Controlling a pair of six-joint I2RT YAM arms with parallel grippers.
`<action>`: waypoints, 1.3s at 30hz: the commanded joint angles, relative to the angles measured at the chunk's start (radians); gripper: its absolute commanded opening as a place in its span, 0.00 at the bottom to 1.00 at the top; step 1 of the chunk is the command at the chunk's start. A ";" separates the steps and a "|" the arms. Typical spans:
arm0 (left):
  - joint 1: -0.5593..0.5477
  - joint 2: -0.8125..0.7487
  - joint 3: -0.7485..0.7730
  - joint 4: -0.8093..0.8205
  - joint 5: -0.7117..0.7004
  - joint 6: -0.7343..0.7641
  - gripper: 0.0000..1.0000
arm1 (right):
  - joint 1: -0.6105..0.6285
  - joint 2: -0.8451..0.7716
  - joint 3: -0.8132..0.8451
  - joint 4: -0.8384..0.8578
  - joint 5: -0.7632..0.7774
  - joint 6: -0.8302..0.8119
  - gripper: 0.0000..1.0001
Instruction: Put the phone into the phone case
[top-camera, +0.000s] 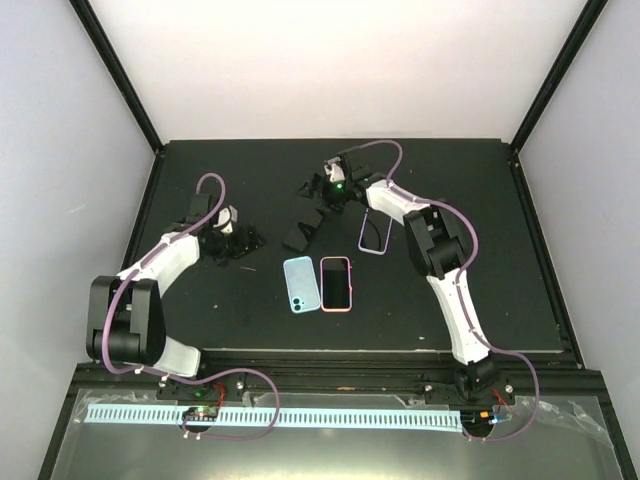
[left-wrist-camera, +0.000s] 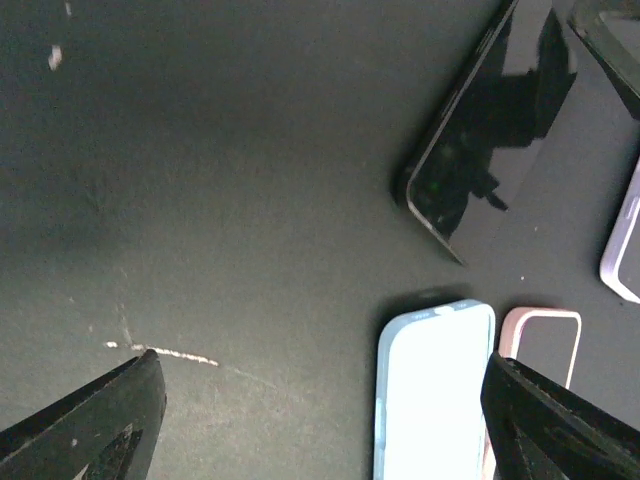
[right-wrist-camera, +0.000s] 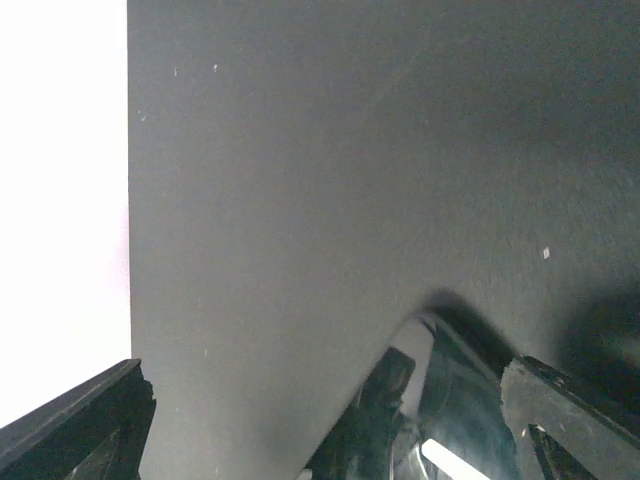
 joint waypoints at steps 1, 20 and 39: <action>-0.021 0.012 0.099 -0.032 -0.109 0.048 0.88 | -0.017 -0.193 -0.043 -0.082 0.023 -0.089 0.96; -0.274 0.303 0.507 -0.216 -0.320 0.275 0.99 | -0.078 -0.955 -0.556 -0.138 0.064 -0.154 1.00; -0.381 0.704 0.894 -0.413 -0.439 0.397 0.99 | -0.101 -1.400 -0.973 0.076 0.272 -0.075 1.00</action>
